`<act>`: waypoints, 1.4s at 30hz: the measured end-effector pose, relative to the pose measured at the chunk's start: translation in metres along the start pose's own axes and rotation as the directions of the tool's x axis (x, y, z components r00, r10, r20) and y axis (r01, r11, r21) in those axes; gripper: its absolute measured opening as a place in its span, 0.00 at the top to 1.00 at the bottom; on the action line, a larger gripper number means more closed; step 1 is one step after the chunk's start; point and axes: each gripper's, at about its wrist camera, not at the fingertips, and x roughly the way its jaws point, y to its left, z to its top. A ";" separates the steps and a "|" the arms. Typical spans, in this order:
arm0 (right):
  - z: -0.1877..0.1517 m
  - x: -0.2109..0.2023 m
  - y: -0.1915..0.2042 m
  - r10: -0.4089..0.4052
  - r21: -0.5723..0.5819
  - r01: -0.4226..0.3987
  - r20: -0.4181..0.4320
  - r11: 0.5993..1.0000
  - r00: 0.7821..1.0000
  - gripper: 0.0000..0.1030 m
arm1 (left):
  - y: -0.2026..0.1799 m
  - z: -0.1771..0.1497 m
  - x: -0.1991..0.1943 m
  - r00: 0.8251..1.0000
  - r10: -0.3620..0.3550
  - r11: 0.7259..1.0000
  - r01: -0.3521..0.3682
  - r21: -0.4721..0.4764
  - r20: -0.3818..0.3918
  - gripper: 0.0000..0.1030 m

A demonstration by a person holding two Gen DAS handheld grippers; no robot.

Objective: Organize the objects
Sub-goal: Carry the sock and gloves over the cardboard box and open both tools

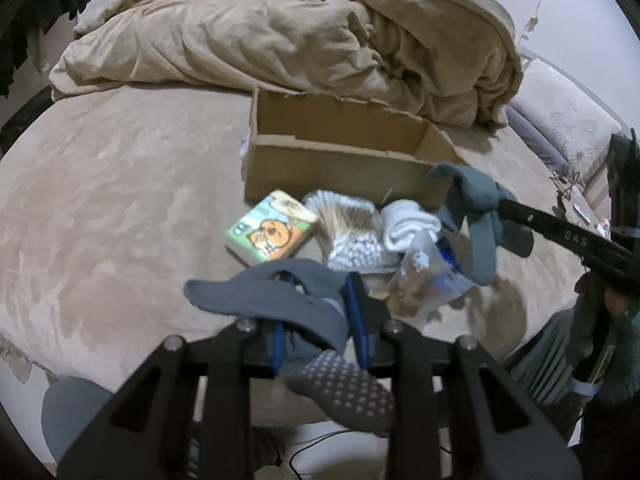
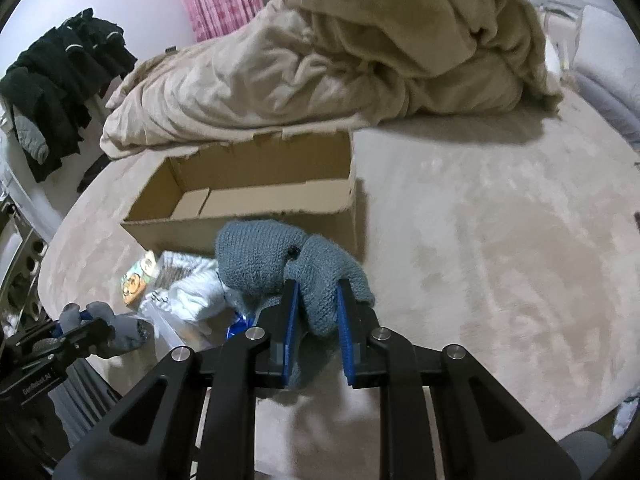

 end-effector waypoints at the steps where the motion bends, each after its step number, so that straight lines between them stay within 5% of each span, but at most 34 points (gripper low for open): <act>1: 0.002 -0.006 0.000 -0.003 -0.002 0.003 0.013 1.000 1.000 0.81 | 0.000 0.001 -0.001 1.000 -0.002 1.000 0.002 0.000 0.001 0.74; 24: 0.040 -0.088 0.012 0.010 -0.046 0.000 0.210 0.999 0.978 0.81 | -0.028 0.080 -0.078 0.975 -0.038 0.998 0.028 0.050 0.217 0.74; 42: 0.094 -0.019 0.015 0.035 -0.096 -0.016 0.198 0.995 0.979 0.81 | -0.042 0.148 0.018 0.968 -0.110 0.993 0.098 0.060 0.228 0.74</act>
